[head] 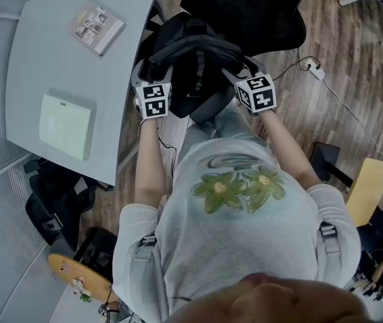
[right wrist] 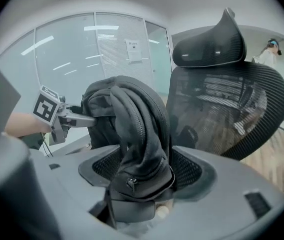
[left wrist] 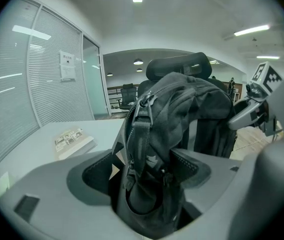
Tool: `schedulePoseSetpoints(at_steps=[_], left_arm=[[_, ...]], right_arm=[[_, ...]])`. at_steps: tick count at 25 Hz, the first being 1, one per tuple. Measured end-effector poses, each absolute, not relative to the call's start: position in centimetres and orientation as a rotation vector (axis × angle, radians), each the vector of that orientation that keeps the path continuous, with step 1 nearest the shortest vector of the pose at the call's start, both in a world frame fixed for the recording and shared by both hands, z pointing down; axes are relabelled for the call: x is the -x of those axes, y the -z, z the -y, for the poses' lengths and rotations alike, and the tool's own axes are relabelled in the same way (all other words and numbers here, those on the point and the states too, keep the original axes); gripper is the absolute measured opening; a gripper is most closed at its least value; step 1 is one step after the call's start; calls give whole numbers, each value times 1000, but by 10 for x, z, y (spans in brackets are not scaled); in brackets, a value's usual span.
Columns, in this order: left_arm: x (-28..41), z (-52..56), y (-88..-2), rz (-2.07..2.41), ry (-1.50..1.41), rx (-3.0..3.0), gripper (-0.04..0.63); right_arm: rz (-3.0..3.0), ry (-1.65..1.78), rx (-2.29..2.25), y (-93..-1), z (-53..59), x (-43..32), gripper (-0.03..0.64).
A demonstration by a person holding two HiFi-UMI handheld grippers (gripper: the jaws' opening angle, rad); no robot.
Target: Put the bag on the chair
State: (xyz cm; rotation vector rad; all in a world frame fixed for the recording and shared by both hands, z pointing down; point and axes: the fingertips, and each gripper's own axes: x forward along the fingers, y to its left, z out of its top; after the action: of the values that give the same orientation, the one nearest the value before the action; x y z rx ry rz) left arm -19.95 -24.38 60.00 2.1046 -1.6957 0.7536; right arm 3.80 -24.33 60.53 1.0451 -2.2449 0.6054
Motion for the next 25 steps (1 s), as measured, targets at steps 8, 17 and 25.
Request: schedulePoseSetpoints(at_steps=[8,17,25], left_arm=[[203,209,-588,1756,-696,-2089,356],[201,180,-544,1813,-573,-2128,332],[171,182,-480,1810,-471,-2318,51]], right_arm=[[2239,-546,-1172,-590,223,-52,310],[2375,-499,-1266,-540,206,-48,179],[2518,-507,-1241,-502,200,-19,11]])
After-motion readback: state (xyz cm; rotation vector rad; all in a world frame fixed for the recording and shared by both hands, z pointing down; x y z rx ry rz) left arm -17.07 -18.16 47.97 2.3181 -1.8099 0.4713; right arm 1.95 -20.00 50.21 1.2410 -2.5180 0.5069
